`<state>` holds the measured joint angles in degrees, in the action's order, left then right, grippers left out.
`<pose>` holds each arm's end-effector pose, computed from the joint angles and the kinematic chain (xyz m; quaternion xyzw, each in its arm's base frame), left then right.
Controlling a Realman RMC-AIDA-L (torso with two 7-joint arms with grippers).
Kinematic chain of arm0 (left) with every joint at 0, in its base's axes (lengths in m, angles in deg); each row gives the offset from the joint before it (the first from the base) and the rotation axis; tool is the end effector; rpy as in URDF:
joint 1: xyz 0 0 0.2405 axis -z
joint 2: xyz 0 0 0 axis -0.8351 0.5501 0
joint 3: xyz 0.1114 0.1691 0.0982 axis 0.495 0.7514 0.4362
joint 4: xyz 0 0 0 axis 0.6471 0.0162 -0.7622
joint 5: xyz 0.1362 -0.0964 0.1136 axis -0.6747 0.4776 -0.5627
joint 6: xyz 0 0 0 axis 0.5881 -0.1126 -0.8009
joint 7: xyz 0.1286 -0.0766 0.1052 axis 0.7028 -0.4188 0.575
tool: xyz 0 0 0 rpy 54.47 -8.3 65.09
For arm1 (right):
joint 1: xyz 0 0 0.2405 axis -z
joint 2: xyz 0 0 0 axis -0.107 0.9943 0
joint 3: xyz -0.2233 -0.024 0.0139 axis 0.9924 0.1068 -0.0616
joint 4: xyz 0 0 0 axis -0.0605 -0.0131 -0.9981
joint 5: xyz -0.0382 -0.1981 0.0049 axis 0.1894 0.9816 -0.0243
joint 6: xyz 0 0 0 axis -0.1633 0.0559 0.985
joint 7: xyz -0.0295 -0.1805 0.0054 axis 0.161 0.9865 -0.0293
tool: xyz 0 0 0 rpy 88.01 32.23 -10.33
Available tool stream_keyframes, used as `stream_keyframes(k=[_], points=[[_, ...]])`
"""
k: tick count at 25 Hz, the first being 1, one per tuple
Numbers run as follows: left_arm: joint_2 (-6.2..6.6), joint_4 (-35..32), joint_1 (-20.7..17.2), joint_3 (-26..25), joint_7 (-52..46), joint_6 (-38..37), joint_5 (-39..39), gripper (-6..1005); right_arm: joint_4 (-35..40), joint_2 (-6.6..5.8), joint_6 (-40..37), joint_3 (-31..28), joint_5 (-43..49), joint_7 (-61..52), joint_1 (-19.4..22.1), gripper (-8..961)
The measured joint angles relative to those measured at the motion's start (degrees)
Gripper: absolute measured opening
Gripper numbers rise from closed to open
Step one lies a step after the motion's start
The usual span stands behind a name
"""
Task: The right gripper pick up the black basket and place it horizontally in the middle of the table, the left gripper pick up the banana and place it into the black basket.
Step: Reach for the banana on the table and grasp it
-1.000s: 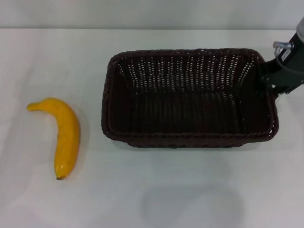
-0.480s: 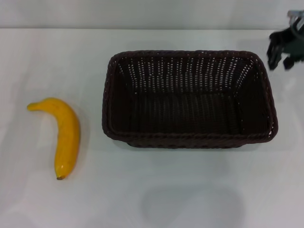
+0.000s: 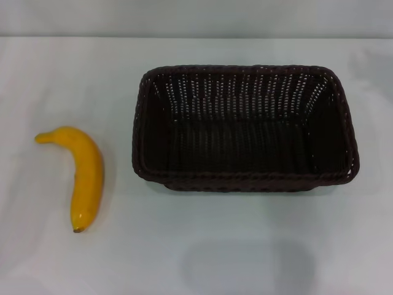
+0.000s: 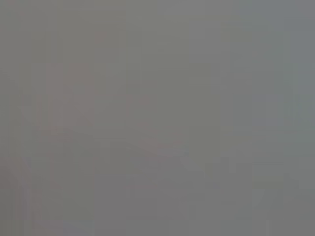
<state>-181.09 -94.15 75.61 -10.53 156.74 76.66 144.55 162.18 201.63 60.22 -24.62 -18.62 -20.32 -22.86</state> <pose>-0.3267 0.3431 0.1308 -0.5845 -0.1922 -0.3645 0.6990 0.1627 0.4280 0.1248 -0.7935 0.3647 0.0840 0.4799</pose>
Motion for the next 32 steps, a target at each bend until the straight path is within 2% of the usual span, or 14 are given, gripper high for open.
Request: stream_keyframes(k=[2,4,7,10,12,14,16,20,21,23,25,27,30,32], points=[[-0.30,-0.7,-0.2,0.0,-2.9,-0.2,-1.8,864,-1.5,-0.15,-11.4,-0.6,-11.2,12.1,6.4,292],[-0.48,-1.5,-0.7,0.0,-6.8,-0.6,-3.1,864,-4.5,-0.20,-19.5,-1.0,-23.0,25.1,10.9,312],[-0.52,-2.4,-1.2,0.0,-11.6,-0.9,-5.0,865,-11.6,-0.27,-25.9,-2.5,-42.3,45.8,14.2,370],[-0.34,-5.4,-2.1,0.0,-20.4,-2.7,-9.5,865,-21.4,-0.30,-24.4,-7.0,-60.1,64.8,14.0,427],[-0.26,-9.3,-2.8,0.0,-28.2,-5.3,-14.3,864,-28.8,-0.34,-19.0,-13.1,-68.0,75.1,12.7,466],[-0.06,-14.1,-3.6,0.0,-38.9,-9.1,-21.1,864,-34.1,-0.32,-13.7,-18.5,-71.2,81.8,11.2,504],[0.48,-19.9,-4.6,-0.1,-51.4,-12.5,-29.1,864,-42.0,-0.26,-6.0,-26.7,-74.2,91.8,8.9,573],[3.06,-31.8,-5.5,-0.3,-81.6,-15.0,-49.5,863,-54.2,-0.11,5.8,-37.6,-80.8,109.2,7.0,712],[4.05,-34.8,-5.1,-0.3,-90.6,-14.2,-55.8,863,-56.2,-0.04,7.2,-38.6,-82.6,112.6,6.9,743],[5.44,-38.8,-4.1,-0.2,-102.0,-12.0,-65.1,862,-58.8,0.05,8.4,-39.5,-85.6,117.5,6.9,806],[7.03,-42.5,-1.7,-0.2,-115.1,-7.8,-75.6,862,-60.2,0.07,8.6,-39.5,-87.6,119.9,7.0,868],[8.94,-44.6,2.2,-0.4,-126.8,-1.7,-86.3,862,-61.1,0.01,8.7,-39.6,-88.8,122.0,7.2,866],[11.27,-44.7,9.1,-0.4,-136.9,7.7,-100.2,861,-61.5,-0.02,8.7,-39.6,-89.1,125.0,7.2,862],[11.78,-44.0,12.7,-0.4,-139.9,12.0,-107.1,861,-61.6,0.01,8.7,-39.7,-89.1,126.4,7.1,861]])
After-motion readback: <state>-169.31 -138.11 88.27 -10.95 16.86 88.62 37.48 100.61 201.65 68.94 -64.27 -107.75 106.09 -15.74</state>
